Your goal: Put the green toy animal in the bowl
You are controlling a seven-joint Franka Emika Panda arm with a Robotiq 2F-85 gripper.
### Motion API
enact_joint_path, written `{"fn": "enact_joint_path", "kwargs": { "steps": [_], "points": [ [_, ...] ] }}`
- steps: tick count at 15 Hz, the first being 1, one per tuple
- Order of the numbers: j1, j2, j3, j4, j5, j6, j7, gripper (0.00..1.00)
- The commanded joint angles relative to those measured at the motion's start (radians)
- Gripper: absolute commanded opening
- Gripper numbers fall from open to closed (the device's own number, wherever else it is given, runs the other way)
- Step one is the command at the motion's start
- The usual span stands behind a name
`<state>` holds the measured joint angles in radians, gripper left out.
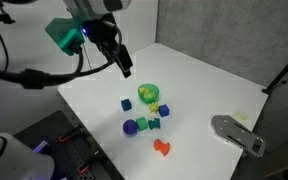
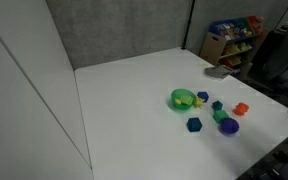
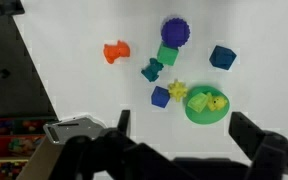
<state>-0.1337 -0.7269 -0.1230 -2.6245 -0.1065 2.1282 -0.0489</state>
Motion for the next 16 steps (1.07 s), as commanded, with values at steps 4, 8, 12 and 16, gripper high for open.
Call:
{"fn": "enact_joint_path", "kwargs": {
  "steps": [4, 8, 12, 16],
  "points": [
    [-0.002, 0.001, 0.002, 0.003, 0.002, -0.003, -0.002, 1.00],
    [0.002, 0.028, 0.007, 0.028, 0.008, -0.006, 0.007, 1.00],
    [0.003, 0.118, 0.004, 0.073, 0.021, 0.003, 0.028, 1.00],
    [-0.002, 0.254, -0.027, 0.108, 0.050, 0.039, 0.026, 1.00]
  ]
}}
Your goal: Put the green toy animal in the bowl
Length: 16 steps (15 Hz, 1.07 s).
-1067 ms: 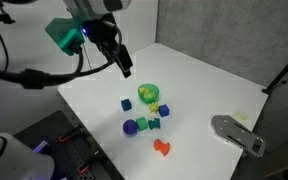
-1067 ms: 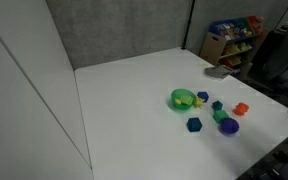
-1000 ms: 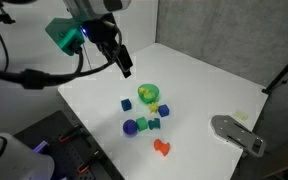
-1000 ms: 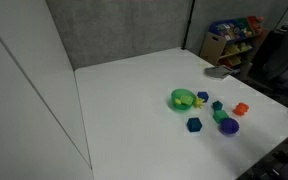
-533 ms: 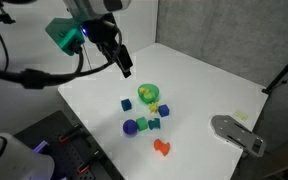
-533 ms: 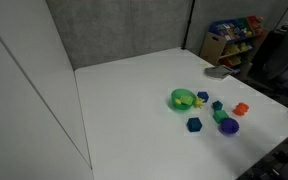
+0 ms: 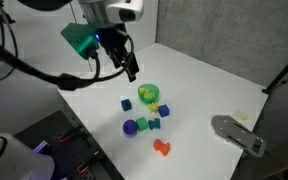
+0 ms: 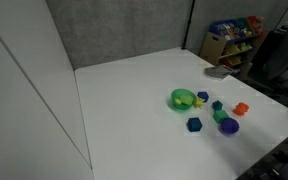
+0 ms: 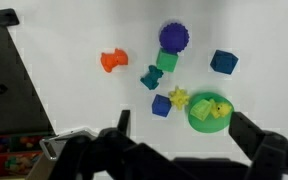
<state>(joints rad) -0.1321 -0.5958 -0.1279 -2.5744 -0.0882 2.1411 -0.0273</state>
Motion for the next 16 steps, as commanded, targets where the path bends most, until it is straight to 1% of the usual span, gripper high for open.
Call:
{"fn": "enact_joint_path", "kwargs": {
  "steps": [1, 3, 6, 11, 13, 16],
  "points": [
    [-0.001, 0.162, -0.034, 0.067, 0.048, 0.035, -0.006, 1.00],
    [-0.002, 0.241, -0.051, 0.080, 0.077, 0.069, -0.013, 1.00],
    [-0.005, 0.363, -0.057, 0.101, 0.099, 0.144, -0.008, 1.00],
    [-0.012, 0.572, -0.050, 0.136, 0.104, 0.295, 0.016, 1.00],
    [-0.013, 0.653, -0.050, 0.154, 0.128, 0.337, 0.020, 1.00],
    [-0.016, 0.780, -0.049, 0.184, 0.112, 0.385, 0.053, 1.00]
  ]
}}
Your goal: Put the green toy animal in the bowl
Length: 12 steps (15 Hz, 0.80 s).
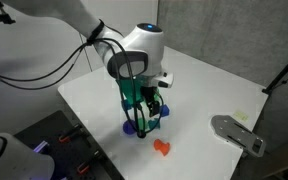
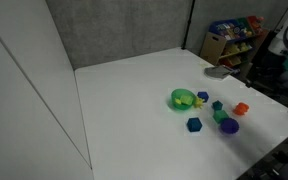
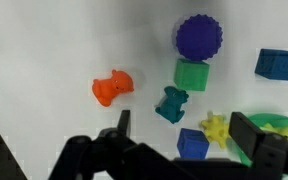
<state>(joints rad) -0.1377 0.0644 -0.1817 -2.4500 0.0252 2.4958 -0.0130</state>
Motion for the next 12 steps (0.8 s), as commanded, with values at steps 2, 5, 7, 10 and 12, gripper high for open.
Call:
{"fn": "enact_joint_path", "kwargs": {
  "steps": [2, 5, 7, 10, 12],
  "points": [
    [-0.010, 0.197, 0.005, 0.085, 0.003, 0.057, 0.055, 1.00],
    [-0.012, 0.301, 0.008, 0.132, 0.018, 0.101, 0.081, 1.00],
    [-0.010, 0.350, 0.006, 0.156, 0.021, 0.158, 0.104, 1.00],
    [-0.019, 0.384, 0.022, 0.187, 0.048, 0.160, 0.107, 1.00],
    [-0.005, 0.376, 0.007, 0.158, 0.022, 0.173, 0.102, 1.00]
  ]
}}
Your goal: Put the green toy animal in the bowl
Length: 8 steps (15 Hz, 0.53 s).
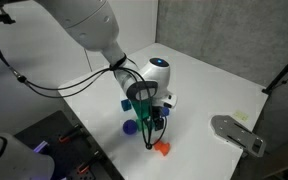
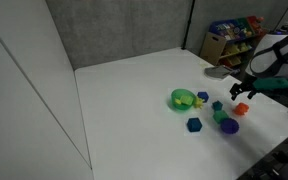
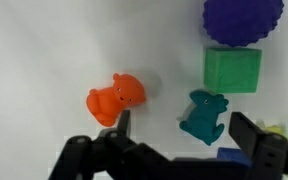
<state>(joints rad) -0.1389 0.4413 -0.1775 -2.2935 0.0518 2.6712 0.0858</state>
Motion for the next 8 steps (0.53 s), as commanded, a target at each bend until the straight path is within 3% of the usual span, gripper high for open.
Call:
{"fn": "enact_joint_path", "kwargs": {
  "steps": [1, 8],
  "points": [
    [-0.003, 0.001, 0.003, 0.001, -0.004, -0.003, 0.003, 1.00],
    [0.017, 0.078, 0.008, 0.032, -0.022, 0.104, 0.001, 1.00]
  ]
}}
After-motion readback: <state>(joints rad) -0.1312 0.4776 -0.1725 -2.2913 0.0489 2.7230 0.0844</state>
